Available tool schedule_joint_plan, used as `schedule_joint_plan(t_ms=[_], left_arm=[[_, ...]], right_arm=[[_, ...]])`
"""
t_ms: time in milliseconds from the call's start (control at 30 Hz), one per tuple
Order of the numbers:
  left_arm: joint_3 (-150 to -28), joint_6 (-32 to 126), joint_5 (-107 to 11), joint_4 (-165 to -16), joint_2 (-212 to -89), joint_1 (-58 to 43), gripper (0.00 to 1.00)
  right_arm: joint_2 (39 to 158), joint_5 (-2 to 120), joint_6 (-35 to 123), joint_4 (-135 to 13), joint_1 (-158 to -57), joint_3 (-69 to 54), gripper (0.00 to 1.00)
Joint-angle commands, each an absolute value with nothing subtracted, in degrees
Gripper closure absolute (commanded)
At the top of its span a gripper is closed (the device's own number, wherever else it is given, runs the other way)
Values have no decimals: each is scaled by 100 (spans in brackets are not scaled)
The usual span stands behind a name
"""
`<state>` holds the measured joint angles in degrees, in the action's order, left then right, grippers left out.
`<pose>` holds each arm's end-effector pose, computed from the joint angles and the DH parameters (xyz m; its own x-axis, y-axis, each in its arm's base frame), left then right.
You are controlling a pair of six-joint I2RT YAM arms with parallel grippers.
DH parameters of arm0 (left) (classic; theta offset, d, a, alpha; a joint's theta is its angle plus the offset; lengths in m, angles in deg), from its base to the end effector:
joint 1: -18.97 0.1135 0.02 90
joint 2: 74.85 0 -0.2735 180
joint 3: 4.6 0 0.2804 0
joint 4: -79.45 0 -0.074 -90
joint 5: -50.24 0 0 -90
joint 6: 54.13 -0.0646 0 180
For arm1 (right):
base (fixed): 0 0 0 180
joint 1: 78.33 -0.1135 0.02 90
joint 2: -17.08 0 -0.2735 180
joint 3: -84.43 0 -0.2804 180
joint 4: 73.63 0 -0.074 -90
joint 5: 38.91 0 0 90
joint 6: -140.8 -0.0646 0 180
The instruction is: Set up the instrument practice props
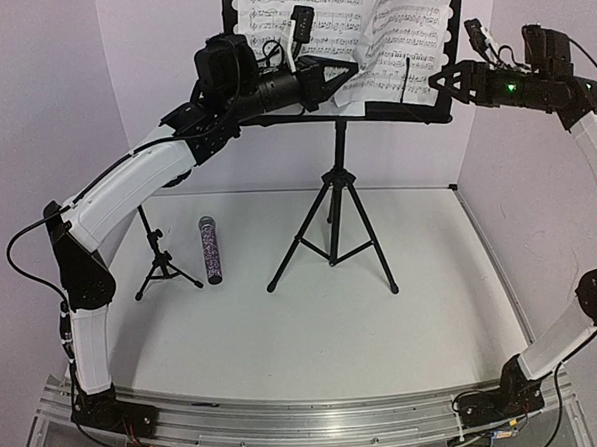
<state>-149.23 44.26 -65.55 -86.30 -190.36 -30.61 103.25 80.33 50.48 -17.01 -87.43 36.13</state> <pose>0.3096 -0.4069 0.5307 0.0248 -0.2318 -0.9725 0.9722 0.2323 -0.0306 0.3170 0.0827 0.5614 -0.1933 -0.0260 -0.9808 -0.6102 0.7859 0.0994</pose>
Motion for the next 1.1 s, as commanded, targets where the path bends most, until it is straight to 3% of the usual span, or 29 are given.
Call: schedule_joint_plan(t_ms=[0, 633, 933, 1067], left_arm=[[-14888, 4394, -6485, -8802, -19071, -2993, 100], [-14896, 4417, -6551, -8934, -19070, -2946, 100], [-14935, 4433, -6595, -8934, -19087, -2945, 100], [-14959, 4421, -6611, -8923, -19102, -2946, 100]], right_arm=[[10171, 8540, 4027, -1877, -8490, 3422, 33], [10412, 9094, 3502, -2984, -8464, 3218, 42], [9842, 7988, 3826, -3159, -8472, 2606, 41], [9868, 8138, 3827, -3168, -8473, 2519, 42]])
